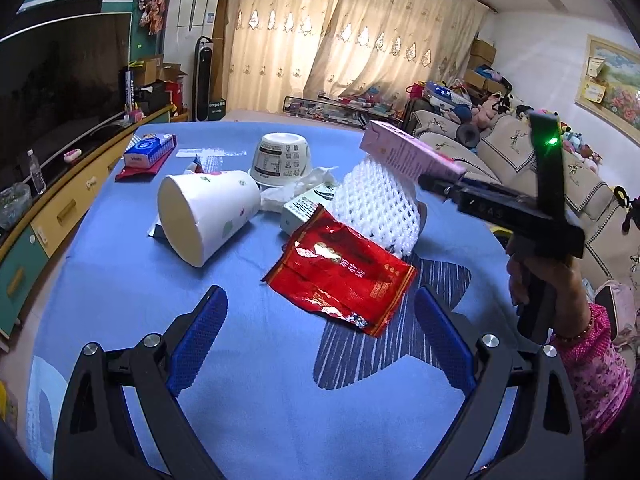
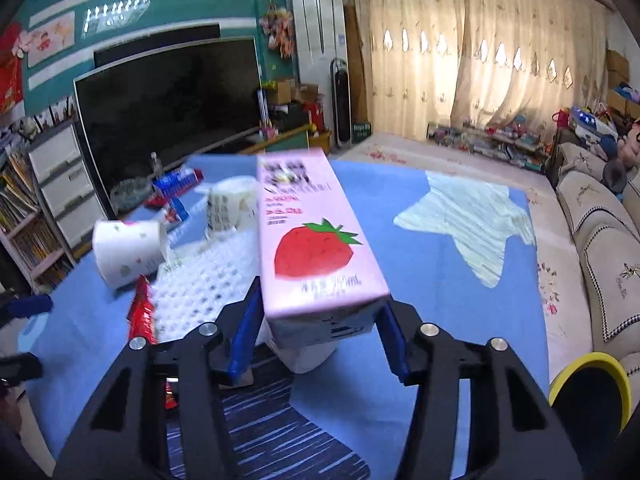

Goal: Collect trash
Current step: 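Grasp the pink strawberry milk carton with the right tool, then carry the carton into the yellow bin and open the right tool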

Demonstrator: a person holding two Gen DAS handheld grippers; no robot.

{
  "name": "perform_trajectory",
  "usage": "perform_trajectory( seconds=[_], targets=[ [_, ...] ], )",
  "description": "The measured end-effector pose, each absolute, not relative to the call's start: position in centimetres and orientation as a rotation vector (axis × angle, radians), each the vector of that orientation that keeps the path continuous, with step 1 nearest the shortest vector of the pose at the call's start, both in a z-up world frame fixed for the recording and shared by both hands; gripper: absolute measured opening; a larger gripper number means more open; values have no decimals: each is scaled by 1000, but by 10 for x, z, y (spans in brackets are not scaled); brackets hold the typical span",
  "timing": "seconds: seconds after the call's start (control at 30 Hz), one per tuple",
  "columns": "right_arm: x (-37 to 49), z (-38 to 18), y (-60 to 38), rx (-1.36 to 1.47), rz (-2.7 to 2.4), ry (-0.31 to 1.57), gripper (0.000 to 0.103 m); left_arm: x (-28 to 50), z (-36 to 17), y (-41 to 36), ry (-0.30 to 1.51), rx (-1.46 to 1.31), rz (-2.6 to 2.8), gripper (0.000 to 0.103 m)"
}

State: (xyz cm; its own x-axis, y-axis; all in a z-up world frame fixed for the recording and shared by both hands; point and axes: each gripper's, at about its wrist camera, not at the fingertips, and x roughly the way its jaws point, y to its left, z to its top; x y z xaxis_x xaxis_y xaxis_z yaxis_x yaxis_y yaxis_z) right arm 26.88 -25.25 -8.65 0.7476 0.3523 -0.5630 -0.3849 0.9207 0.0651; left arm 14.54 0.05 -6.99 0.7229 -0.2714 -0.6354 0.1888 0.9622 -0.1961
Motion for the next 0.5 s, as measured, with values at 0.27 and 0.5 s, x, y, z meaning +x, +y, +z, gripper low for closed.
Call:
perform_trajectory(
  seconds=[0.27,0.5],
  targets=[
    [225,-61,-280,55,354,547,48,147,-76,-13,730,-116,-285,93],
    [182,-43,-329,155,262,487,48,145,-76,-27,728,-94,-301,93]
  ],
)
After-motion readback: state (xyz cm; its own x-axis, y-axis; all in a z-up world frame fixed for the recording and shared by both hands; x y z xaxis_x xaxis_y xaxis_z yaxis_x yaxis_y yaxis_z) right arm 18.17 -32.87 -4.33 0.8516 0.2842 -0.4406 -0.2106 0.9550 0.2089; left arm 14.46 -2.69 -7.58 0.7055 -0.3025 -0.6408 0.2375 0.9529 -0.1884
